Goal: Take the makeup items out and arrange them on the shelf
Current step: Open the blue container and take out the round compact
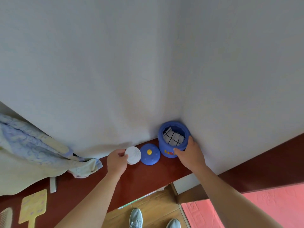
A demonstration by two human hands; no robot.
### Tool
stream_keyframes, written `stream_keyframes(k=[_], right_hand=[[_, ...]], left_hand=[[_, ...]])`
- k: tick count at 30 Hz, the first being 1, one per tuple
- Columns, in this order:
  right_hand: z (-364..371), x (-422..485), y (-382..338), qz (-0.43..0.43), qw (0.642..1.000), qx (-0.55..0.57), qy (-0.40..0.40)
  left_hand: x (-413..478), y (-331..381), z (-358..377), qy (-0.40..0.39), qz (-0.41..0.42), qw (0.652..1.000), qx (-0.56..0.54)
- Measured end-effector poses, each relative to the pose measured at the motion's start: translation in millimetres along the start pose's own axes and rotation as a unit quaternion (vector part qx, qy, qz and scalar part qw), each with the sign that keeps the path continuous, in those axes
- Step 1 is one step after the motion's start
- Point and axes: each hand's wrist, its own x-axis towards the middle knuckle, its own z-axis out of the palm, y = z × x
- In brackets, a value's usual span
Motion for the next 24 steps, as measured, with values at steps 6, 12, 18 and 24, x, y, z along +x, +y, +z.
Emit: stream_keyframes(k=[6, 12, 18, 24], right_hand=[[2.2, 1.8, 2.4, -0.005, 1.0, -0.001, 0.004], [3.2, 4.6, 6.0, -0.006, 1.0, -0.003, -0.002], [4.6, 6.5, 9.9, -0.008, 1.0, -0.006, 0.001], [4.4, 6.4, 8.6, -0.01, 1.0, -0.009, 0.001]], left_hand=[[1.9, -13.0, -1.0, 0.0, -0.024, 1.0, 0.017], [3.8, -22.1, 1.7, -0.001, -0.034, 0.999, 0.022], [8.0, -28.1, 3.0, -0.002, -0.014, 0.998, 0.055], [13.6, -42.0, 3.3, -0.025, 0.003, 0.996, 0.086]])
